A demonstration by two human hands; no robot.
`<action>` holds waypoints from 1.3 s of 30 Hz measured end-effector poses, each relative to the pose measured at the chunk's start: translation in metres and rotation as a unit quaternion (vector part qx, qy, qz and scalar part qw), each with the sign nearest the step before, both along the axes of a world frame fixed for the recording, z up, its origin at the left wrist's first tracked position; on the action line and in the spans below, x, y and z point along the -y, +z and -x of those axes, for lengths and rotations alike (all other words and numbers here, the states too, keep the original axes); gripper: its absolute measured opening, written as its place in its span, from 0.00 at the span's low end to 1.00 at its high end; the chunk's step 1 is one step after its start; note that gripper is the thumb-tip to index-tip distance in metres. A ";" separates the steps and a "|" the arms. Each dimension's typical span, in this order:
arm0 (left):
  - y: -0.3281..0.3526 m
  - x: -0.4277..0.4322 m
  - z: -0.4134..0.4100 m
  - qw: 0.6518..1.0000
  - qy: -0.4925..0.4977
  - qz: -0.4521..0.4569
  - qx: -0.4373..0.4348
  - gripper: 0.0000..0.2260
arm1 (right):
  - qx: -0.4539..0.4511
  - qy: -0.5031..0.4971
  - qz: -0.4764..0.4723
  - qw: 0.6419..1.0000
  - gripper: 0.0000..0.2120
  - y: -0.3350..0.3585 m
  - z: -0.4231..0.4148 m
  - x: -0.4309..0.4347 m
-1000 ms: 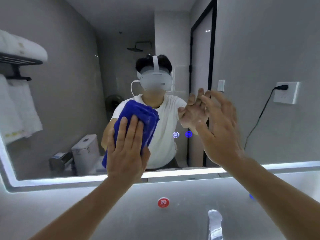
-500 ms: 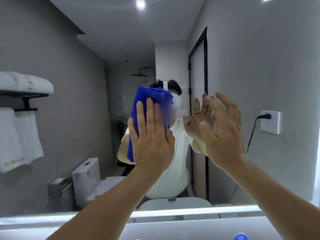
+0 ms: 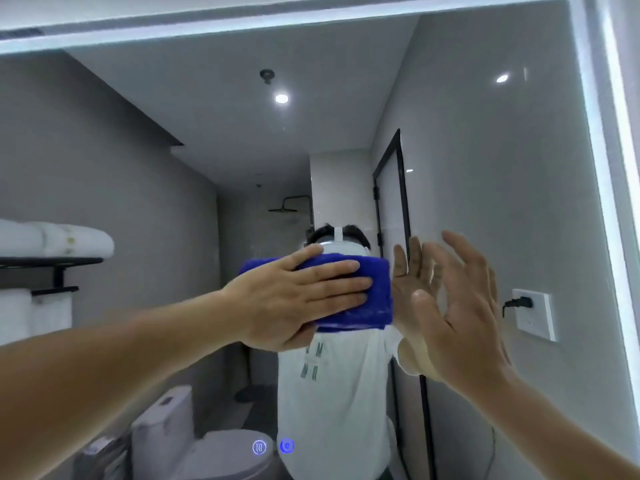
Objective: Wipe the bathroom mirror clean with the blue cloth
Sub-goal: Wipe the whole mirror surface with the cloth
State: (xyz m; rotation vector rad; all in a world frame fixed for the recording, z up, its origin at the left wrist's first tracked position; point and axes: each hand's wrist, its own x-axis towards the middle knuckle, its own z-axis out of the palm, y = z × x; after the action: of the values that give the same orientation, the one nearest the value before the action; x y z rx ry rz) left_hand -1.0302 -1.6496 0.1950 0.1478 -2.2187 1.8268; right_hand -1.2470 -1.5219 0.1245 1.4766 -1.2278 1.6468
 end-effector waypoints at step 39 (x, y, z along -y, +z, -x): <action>0.170 -0.002 0.013 0.989 -0.016 0.002 -0.146 0.31 | -0.040 -0.016 0.052 0.998 0.25 0.073 0.022 -0.008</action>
State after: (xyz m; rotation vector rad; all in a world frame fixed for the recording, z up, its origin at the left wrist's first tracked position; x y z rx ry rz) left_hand -1.0430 -1.6474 0.3651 0.3530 -2.0035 1.6725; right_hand -1.2691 -1.5136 0.1975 1.4371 -1.1005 1.5898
